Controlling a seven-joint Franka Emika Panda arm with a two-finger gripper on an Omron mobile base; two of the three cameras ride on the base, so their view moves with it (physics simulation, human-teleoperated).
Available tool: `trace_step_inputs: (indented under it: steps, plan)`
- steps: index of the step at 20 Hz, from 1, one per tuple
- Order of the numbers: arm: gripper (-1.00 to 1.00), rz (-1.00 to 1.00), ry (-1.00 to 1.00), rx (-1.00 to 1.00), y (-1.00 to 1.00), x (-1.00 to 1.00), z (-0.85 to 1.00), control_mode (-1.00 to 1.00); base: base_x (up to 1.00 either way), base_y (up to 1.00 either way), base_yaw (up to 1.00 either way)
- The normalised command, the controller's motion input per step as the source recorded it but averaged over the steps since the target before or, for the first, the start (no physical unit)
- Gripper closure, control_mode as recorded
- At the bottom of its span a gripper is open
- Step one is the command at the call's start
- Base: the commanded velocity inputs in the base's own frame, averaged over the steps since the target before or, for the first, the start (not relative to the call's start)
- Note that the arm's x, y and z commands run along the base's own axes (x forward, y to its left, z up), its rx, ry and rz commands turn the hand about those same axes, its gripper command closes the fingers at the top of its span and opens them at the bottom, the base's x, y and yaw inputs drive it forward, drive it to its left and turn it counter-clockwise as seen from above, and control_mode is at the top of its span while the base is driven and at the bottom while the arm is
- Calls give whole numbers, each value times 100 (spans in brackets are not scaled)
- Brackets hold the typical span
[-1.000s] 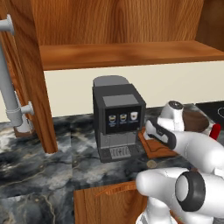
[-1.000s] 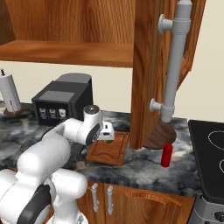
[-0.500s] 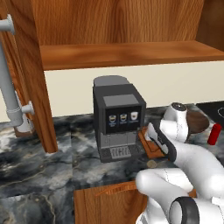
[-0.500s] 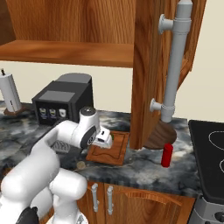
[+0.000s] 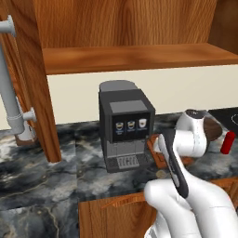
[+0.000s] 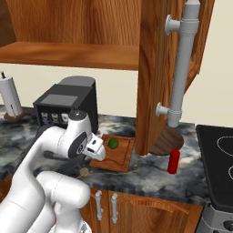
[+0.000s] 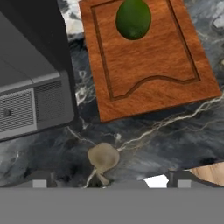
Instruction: Open the cabinet. Place the bowl and condiment on the counter. Then place the lime and garlic on the cutting board.
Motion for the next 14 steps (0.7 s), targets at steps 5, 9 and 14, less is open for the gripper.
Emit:
trace_step_inputs:
  steps: [5,9,14]
  plan:
    - [-100,-4,11,0,26,-6,-8,-100,0,0,0]
    - [-100,-1,13,3,7,-4,-23,-100,0,0,0]
    - [-100,0,15,4,0,-6,-33,-100,0,0,0]
